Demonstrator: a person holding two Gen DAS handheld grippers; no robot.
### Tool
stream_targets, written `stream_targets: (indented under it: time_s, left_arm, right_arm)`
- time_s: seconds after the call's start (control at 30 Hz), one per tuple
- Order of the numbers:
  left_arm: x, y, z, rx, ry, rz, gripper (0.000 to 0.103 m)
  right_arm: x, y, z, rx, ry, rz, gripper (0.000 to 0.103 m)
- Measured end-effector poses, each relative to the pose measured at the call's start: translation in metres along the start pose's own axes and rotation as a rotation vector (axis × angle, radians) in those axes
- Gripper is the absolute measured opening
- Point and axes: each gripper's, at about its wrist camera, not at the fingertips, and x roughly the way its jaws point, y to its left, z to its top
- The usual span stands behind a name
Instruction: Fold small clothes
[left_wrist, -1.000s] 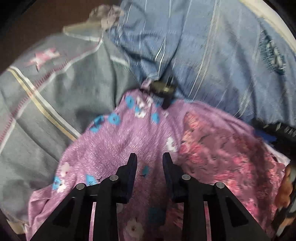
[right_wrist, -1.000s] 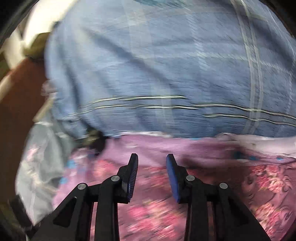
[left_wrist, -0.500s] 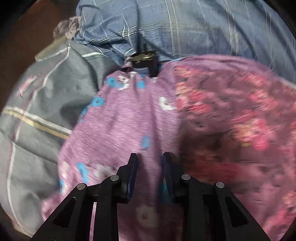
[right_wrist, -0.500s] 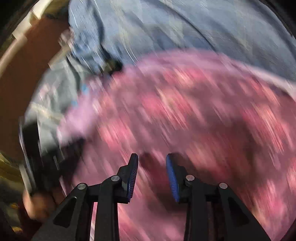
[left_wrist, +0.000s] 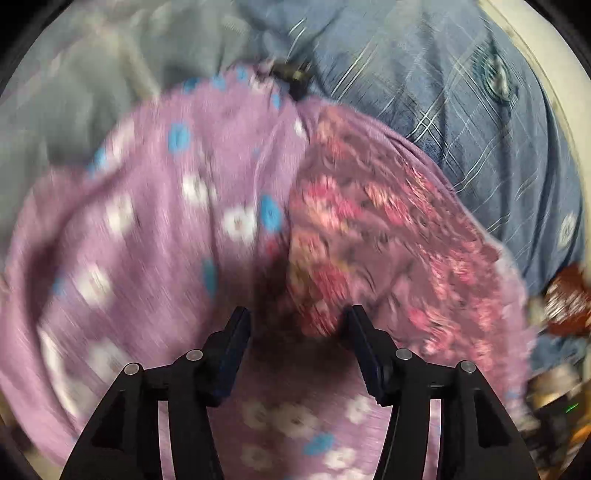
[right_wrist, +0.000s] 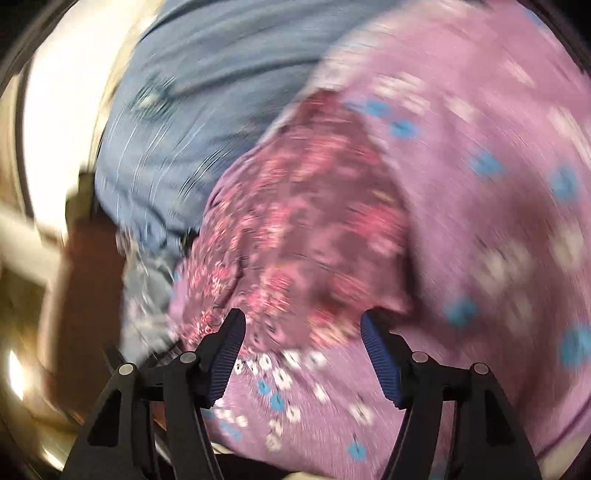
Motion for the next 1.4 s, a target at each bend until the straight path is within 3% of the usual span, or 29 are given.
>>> stream_targets:
  time_s: [0.3,0.43,0.47,0.5,0.57,0.6,0.77,1.07,1.1,1.17,1.23,1.3,1.4]
  left_arm:
    - [0.031,0.013,0.026,-0.103,-0.008,-0.095,0.062]
    - [0.045,0.017,0.036,-0.11,-0.026,-0.134,0.06]
    - [0.046,0.018,0.038,-0.108,-0.039,-0.15,0.05]
    - [0.047,0.016,0.04,-0.098,-0.045,-0.166,0.035]
    - [0.048,0.012,0.041,-0.066,-0.053,-0.18,0.026]
    - [0.049,0.009,0.041,-0.049,-0.064,-0.167,0.02]
    - [0.045,-0.001,0.039,0.015,-0.104,-0.134,0.01]
    - [0.023,0.01,0.04,0.032,-0.119,-0.196,0.007]
    - [0.02,0.01,0.04,0.05,-0.134,-0.185,0.002]
    - [0.009,0.006,0.04,0.121,-0.218,-0.073,0.002]
    - [0.011,0.012,0.044,0.112,-0.196,-0.109,0.002]
    - [0.023,0.019,0.044,0.083,-0.134,-0.112,0.002]
    - [0.021,0.011,0.044,0.133,-0.144,-0.08,0.004]
  right_arm:
    - [0.042,-0.019,0.009,0.184,-0.007,0.046,0.069]
    - [0.05,-0.013,0.014,0.159,-0.059,0.047,0.065]
    - [0.05,-0.014,0.015,0.149,-0.069,0.041,0.056]
    - [0.052,-0.015,0.016,0.134,-0.078,0.027,0.038]
    - [0.056,-0.019,0.017,0.13,-0.084,0.015,0.017]
    - [0.056,-0.019,0.017,0.132,-0.094,0.013,0.015]
    - [0.039,0.011,0.013,-0.055,-0.193,-0.077,0.011]
    - [0.019,0.022,0.014,-0.15,-0.3,-0.17,0.01]
    - [0.016,0.024,0.014,-0.166,-0.321,-0.183,0.01]
    - [0.015,0.026,0.014,-0.192,-0.343,-0.223,0.01]
    - [0.022,0.015,0.019,-0.164,-0.305,-0.274,0.01]
    - [0.041,0.003,0.025,-0.156,-0.187,-0.303,0.01]
    - [0.031,0.006,0.026,-0.172,-0.212,-0.286,0.016]
